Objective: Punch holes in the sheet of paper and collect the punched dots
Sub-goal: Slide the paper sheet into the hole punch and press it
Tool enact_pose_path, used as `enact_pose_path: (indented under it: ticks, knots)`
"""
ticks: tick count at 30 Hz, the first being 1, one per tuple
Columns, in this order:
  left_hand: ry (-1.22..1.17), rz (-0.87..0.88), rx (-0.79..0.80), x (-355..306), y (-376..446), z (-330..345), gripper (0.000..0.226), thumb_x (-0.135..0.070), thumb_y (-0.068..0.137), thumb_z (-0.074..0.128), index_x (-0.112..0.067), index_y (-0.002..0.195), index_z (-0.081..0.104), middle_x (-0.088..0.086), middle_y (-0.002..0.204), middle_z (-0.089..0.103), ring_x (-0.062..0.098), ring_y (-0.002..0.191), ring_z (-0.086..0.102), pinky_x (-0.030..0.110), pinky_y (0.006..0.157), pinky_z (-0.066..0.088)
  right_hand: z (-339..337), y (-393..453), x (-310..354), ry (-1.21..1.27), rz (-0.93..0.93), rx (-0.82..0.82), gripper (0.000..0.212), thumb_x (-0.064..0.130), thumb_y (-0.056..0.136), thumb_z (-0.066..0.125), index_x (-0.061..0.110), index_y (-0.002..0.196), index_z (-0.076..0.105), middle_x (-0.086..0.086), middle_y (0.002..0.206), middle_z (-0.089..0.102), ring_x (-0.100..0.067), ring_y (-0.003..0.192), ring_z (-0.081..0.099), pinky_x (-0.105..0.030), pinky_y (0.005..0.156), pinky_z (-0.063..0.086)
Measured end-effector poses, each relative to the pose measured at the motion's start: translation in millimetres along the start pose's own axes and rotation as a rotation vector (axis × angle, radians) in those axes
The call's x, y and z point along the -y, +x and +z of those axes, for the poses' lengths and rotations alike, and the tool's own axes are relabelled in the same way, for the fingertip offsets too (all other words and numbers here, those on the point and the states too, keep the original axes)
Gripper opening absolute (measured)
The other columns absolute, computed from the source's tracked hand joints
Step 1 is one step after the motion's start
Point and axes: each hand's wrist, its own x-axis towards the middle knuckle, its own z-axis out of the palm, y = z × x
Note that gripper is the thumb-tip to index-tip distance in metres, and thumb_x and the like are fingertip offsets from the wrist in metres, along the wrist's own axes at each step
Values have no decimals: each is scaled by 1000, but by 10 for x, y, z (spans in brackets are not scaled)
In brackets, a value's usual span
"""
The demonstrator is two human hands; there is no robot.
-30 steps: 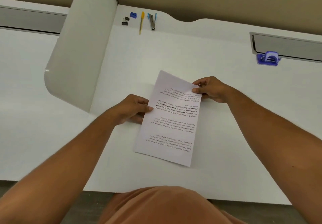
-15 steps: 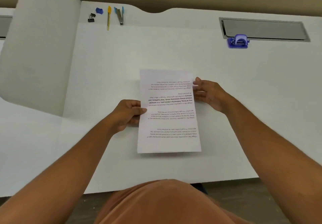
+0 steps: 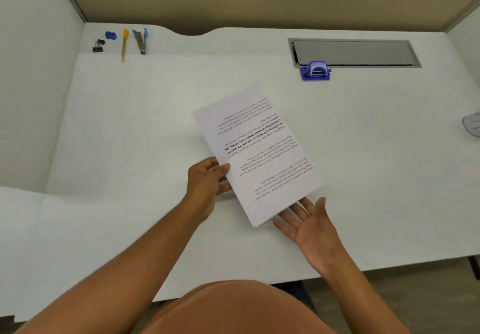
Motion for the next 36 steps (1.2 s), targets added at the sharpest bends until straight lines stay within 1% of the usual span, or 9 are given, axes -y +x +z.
enact_pose_path:
  ticks: [3, 6, 11, 16, 20, 23, 27, 31, 36]
  knots:
    - [-30, 17, -48, 161, -71, 400, 18, -3, 103, 66, -5, 117, 76, 8, 112, 84, 26, 99, 82, 34, 74, 67, -35, 117, 258, -150, -92, -61, 44, 47, 88, 76, 34, 130, 69, -1, 132, 73, -26, 119, 72, -40, 87, 63]
    - [-82, 30, -111, 351, -147, 856, 12, -3, 102, 66, -5, 110, 75, 9, 110, 83, 25, 99, 82, 36, 76, 67, -310, 262, 622, -183, -136, -137, 29, 23, 95, 75, 24, 124, 72, -2, 123, 77, -24, 110, 75, -39, 81, 64]
    - [-150, 29, -134, 632, -177, 1489, 7, -2, 101, 68, -5, 106, 72, 8, 102, 82, 33, 105, 80, 37, 79, 67, -878, 472, 1220, -300, -152, -135, 28, 11, 97, 71, 16, 125, 69, -1, 121, 78, -23, 110, 75, -43, 84, 63]
    - [-223, 61, 27, 651, -136, 1868, 33, -1, 100, 68, -7, 132, 68, 11, 128, 78, 33, 117, 77, 42, 89, 66, -1399, 591, 1793, -420, -162, -97, 31, 8, 99, 69, 17, 129, 67, -1, 124, 77, -22, 111, 75, -44, 87, 62]
    - [-368, -30, -1, 376, 123, 1866, 35, -21, 102, 66, -11, 136, 67, 13, 132, 77, 32, 118, 76, 46, 87, 67, -1722, 708, 2232, -535, -148, -23, 33, 10, 99, 69, 17, 131, 67, -1, 125, 76, -25, 113, 74, -41, 85, 63]
    - [-178, -75, 56, 129, 357, 1793, 39, -31, 103, 66, -11, 136, 69, 13, 136, 75, 30, 122, 74, 48, 96, 64, -1865, 817, 2498, -594, -123, 32, 34, 10, 98, 70, 17, 131, 68, -2, 126, 76, -25, 113, 74, -41, 85, 64]
    - [220, -62, 174, -46, 611, 1803, 31, -23, 103, 70, -11, 131, 75, 11, 132, 77, 29, 120, 75, 42, 100, 61, -1946, 992, 2789, -666, -83, 86, 35, 12, 97, 71, 18, 131, 68, -2, 126, 76, -24, 114, 74, -38, 85, 64]
    - [323, -44, 83, -95, 808, 1879, 21, -17, 99, 75, -15, 119, 81, 8, 118, 83, 27, 106, 80, 36, 80, 66, -1929, 1226, 2992, -707, -85, 86, 35, 9, 97, 71, 16, 131, 68, -2, 124, 77, -24, 112, 75, -35, 80, 65]
    - [316, -18, -7, -58, 1015, 1988, 20, -9, 98, 75, -10, 117, 81, 7, 110, 84, 25, 96, 82, 29, 69, 65, -1818, 1600, 3150, -724, -150, -10, 41, 5, 94, 74, 11, 133, 66, -8, 123, 76, -28, 112, 74, -46, 96, 59]
